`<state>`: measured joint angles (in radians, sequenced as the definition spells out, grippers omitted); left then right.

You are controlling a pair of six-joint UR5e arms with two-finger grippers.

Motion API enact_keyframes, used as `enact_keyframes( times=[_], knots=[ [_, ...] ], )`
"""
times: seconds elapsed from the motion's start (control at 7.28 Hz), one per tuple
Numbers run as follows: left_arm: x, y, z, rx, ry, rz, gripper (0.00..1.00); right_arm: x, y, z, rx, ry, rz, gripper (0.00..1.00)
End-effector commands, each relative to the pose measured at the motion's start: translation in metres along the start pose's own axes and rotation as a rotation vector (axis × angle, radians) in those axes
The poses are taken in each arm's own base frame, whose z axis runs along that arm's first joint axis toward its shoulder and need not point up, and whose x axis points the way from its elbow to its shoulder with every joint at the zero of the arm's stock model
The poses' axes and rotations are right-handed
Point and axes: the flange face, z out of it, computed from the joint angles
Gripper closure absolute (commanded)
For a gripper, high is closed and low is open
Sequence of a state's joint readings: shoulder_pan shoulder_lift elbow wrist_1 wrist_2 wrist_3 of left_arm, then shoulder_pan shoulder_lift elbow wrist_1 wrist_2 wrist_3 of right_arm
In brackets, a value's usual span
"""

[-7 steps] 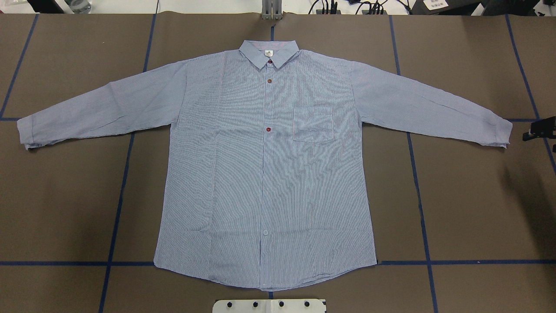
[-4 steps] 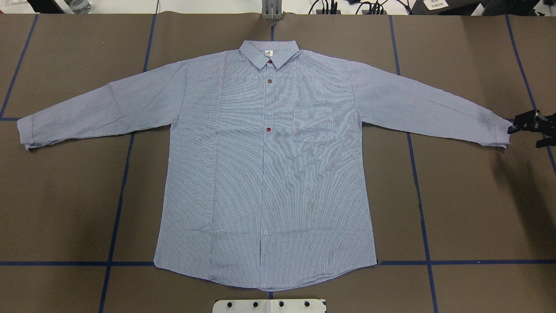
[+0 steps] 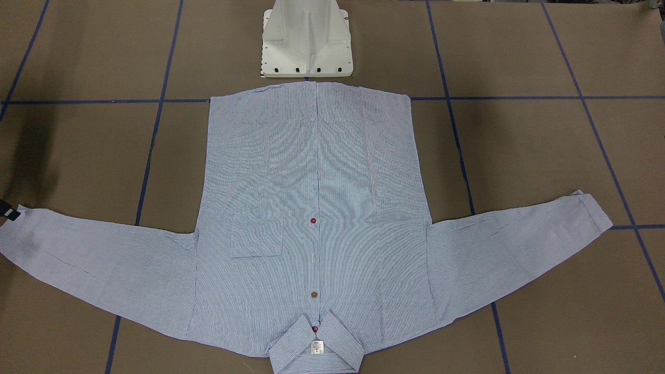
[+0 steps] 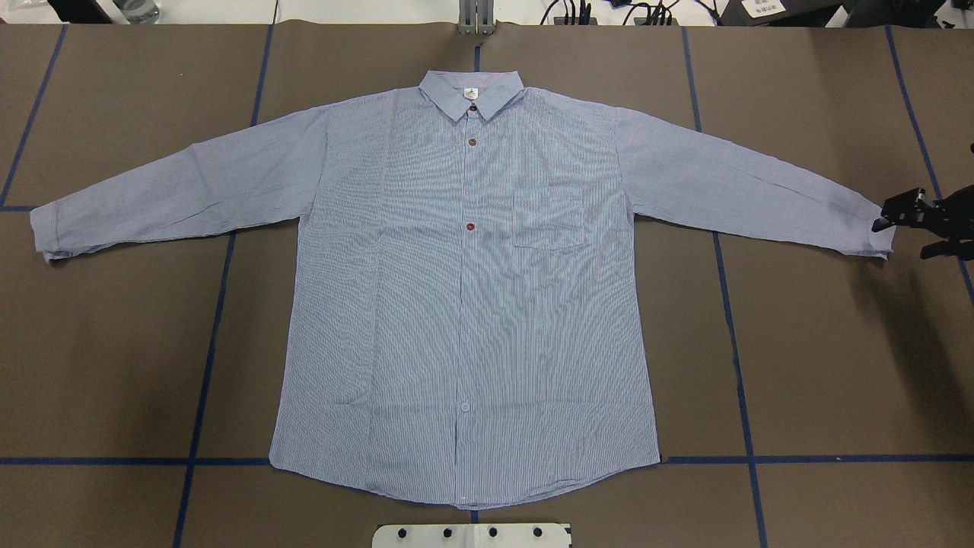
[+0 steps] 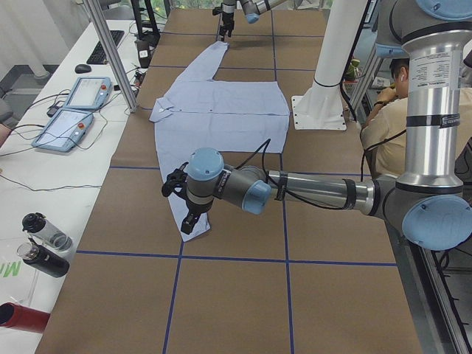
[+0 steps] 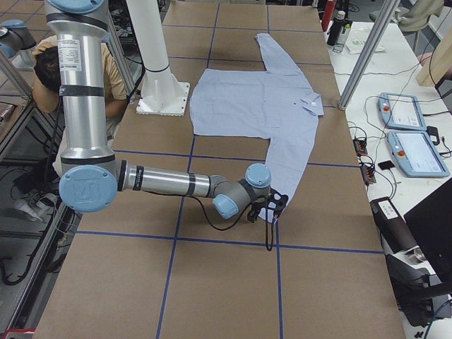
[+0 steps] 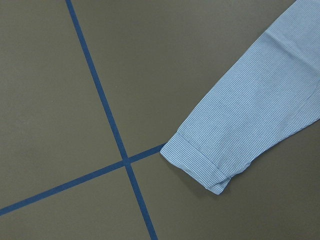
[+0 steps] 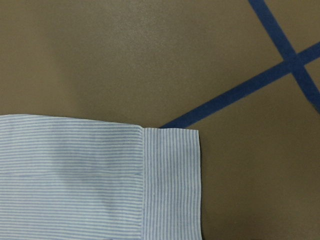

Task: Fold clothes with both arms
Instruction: 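Lower the right gripper to the cuff of the sleeve nearest it and grasp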

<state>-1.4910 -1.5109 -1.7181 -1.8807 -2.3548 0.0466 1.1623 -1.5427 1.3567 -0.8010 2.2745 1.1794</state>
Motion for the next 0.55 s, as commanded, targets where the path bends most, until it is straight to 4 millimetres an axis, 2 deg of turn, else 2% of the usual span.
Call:
enact_keyframes(
  times=[0.0,0.41],
  knots=[
    [0.0000,0.0002,0.0011,-0.002,0.001,-0.001,0.00,-0.0133,0.0005,0.0093,-0.011,0.001,0.026,0.06],
    [-0.0012,0.0008,0.0021,-0.004,-0.001,-0.001,0.00,-0.0097,-0.0031,0.0153,-0.018,0.012,0.072,0.09]
  ],
)
